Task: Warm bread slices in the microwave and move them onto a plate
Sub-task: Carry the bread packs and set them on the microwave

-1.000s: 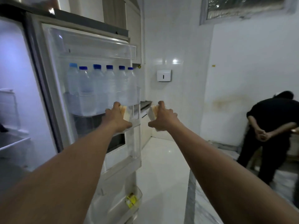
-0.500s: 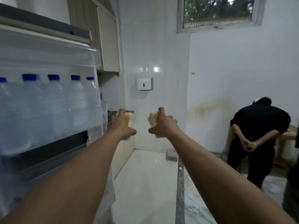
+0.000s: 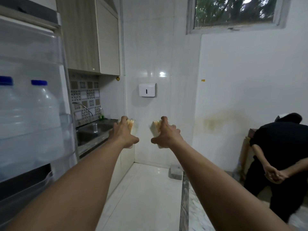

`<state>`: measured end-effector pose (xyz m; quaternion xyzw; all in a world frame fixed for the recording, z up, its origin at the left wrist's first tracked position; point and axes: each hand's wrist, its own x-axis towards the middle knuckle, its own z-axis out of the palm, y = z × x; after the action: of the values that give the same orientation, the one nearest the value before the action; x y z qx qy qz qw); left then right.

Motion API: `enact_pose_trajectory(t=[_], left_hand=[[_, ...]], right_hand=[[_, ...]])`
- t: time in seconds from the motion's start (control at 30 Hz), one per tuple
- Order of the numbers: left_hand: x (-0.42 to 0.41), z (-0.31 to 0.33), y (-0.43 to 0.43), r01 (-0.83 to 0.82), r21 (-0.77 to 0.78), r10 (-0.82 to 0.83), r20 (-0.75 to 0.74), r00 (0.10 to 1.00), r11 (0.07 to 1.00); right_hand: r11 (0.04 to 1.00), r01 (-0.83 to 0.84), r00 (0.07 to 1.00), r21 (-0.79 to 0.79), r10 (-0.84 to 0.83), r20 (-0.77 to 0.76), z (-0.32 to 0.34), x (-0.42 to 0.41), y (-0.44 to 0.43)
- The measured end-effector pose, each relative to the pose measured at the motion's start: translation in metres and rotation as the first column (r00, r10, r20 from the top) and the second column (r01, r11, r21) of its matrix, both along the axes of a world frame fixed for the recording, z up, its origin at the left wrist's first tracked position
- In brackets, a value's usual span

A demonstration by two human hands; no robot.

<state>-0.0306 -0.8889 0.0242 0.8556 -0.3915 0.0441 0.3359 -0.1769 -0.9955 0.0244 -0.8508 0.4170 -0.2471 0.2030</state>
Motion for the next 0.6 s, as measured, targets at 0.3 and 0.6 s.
enact_pose_trajectory(t=[0.3,0.6], left_hand=[[0.086,-0.001,-0.096,-0.014,-0.014,0.015,0.021,1.000,1.000],[0.156,-0.012,-0.179,-0.069,0.009,0.069,0.009,0.998,0.998]], right_hand=[[1.000,-0.025,0.999,-0.001,0.025,0.036,-0.001,0.078,-0.096],[0.993,-0.114,0.992,0.001,0.114,0.049,-0.014,0.152,-0.186]])
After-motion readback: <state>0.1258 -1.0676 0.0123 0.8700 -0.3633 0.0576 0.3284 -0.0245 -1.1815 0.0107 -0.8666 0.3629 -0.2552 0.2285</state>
